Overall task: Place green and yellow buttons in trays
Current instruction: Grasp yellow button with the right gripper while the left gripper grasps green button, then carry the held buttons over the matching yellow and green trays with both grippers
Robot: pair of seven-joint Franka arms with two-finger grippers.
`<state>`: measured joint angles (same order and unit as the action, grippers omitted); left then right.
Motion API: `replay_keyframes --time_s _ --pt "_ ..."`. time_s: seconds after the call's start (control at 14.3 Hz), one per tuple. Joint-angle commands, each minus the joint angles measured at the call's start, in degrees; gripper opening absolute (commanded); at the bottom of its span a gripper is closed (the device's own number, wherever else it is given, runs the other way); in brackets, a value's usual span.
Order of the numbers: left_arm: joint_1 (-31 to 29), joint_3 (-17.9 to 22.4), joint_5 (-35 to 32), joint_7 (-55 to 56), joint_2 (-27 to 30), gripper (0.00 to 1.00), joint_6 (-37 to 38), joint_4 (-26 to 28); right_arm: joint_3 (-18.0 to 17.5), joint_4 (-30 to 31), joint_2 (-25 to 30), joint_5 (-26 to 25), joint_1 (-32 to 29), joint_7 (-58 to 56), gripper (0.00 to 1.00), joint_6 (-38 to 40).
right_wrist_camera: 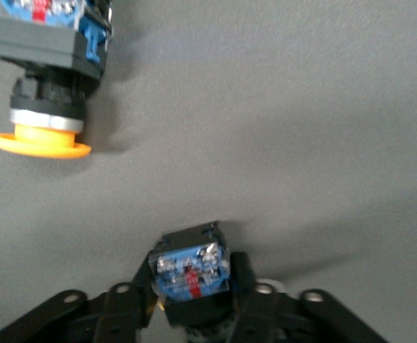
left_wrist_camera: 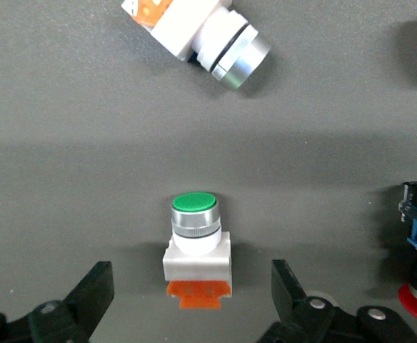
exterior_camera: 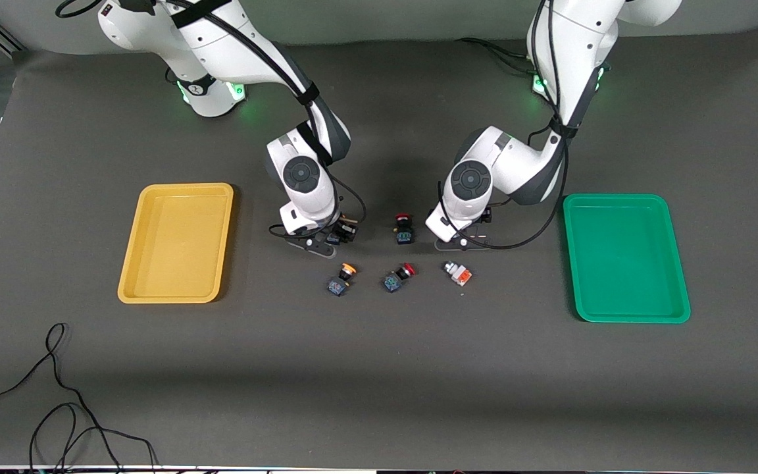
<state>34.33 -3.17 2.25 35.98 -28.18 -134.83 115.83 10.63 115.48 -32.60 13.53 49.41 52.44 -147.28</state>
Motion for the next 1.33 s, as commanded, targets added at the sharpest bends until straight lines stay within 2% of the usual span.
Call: replay_keyframes --time_s 0.0,0.07,0.21,0.35,0.42,0.56,0.7,0.91,0.98,1.12,1.19,1.26 --pt "0.39 0.27 0.73 0.93 -0.47 0.92 -1.23 0.63 1.84 -0.78 3.4 0.8 -1.33 -1.54 0.0 4.95" --pt "0.39 0.27 1.26 0.93 -0.56 0.89 -1.14 0.63 3.68 -3.57 4.81 0.71 -1.86 -4.51 0.0 11.6" --pt "0.39 0.27 2.22 0.93 -0.56 0.61 -0.79 0.63 9.21 -12.08 6.75 0.71 -1.95 -10.49 0.0 28.98" --pt "0.3 0.27 2.4 1.02 -0.3 0.41 -0.52 0.63 15.88 -19.56 7.99 1.23 -2.13 -16.98 0.0 42.98" --pt "0.3 0.27 3.36 1.02 -0.12 0.34 -0.35 0.54 19.57 -21.68 9.38 1.24 -2.39 -20.06 0.0 47.74" --pt "0.21 0.27 4.16 1.11 0.93 0.32 1.4 -0.07 26.34 -20.22 13.42 1.15 -2.39 -30.06 0.0 50.86" --pt "-0.75 0.62 4.95 1.72 5.13 0.32 7.0 -2.08 33.03 -13.48 14.32 1.24 -2.39 -41.22 0.0 48.86" --pt "-3.82 0.71 6.0 1.73 13.57 0.33 17.71 -6.91 39.98 -1.62 14.06 1.33 -2.66 -54.59 0.0 36.5" --pt "-5.05 0.71 6.27 1.72 15.07 0.33 22.63 -10.15 40.61 2.34 13.88 1.41 -4.4 -58.46 0.0 31.58" --pt "-7.07 1.06 5.92 1.2 16.57 0.33 29.6 -14.99 40.53 10.59 13.01 4.74 -7.05 -65.49 0.0 20.34" --pt "-9.08 1.06 5.4 0.85 17.62 0.33 30.58 -15.54 40.61 13.77 11.96 7.02 -7.23 -70.14 0.0 14.19" --pt "-11.1 1.15 5.31 -1.5 18.85 0.32 30.85 -15.19 40.53 14.33 9.77 9.65 -8.36 -74.02 0.0 12.82"
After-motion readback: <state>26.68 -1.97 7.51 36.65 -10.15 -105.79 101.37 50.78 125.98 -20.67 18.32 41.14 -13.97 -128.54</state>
